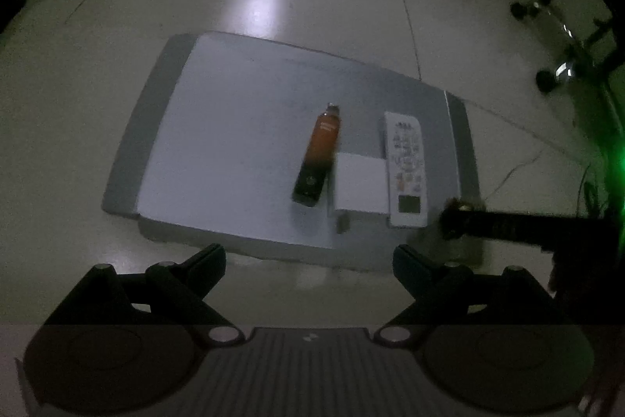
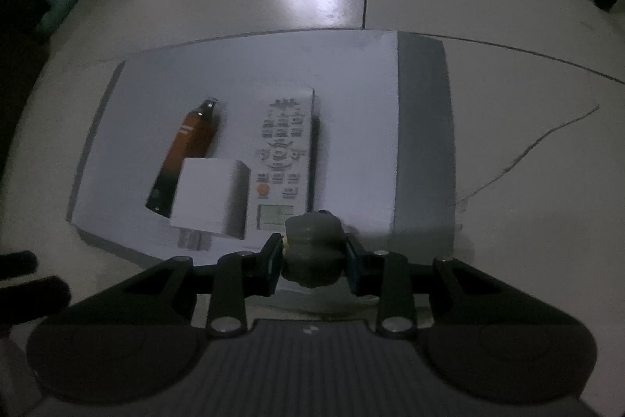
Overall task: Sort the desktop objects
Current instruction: 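Grasp the small grey round stone with the right tool, then grasp the orange SPRING WIND bottle with the left tool while the right tool holds the stone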
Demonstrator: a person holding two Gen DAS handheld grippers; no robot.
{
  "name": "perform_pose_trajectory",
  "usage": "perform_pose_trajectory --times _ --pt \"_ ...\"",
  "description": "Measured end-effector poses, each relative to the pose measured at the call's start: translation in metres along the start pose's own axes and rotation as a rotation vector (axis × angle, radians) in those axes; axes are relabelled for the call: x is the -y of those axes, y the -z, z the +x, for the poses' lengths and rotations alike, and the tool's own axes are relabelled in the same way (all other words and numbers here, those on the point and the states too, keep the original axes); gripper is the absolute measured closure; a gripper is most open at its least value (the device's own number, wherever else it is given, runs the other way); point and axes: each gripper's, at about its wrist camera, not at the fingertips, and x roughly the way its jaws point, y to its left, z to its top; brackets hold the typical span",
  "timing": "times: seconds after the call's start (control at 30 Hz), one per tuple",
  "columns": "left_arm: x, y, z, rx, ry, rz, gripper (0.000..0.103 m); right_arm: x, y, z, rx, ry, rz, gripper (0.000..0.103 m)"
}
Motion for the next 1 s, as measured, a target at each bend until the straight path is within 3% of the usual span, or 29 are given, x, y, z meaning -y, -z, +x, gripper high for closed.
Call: perform_pose_trajectory --times 0.37,0.5,0.7,0.77,0.83,1.0 --pt "-0.011 -0.015 0.009 -0.010 -0.093 0.023 0.010 -0.007 0.001 0.001 -0.007 0.006 -0.018 0.068" --pt "-0.003 -0.032 0.015 -0.004 -0.158 0.125 0.010 -0.005 0.003 0.002 -0.017 0.016 -0.021 0.068" --pt "0.023 -0.055 0.044 0.052 -0.183 0.304 0.013 0.001 0.010 -0.007 0.007 -0.029 0.018 0.068" --pt "0.032 -0.055 0.060 0.043 -0.213 0.392 0.023 0.003 0.012 -0.011 0.015 -0.043 0.032 0.068" --pt "0.037 -0.054 0.075 0.024 -0.230 0.460 0.025 0.003 0.012 -0.014 0.026 -0.059 0.031 0.068" --pt "0.031 -0.056 0.104 -0.039 -0.205 0.447 0.028 0.003 0.009 -0.019 0.053 -0.072 0.029 0.068"
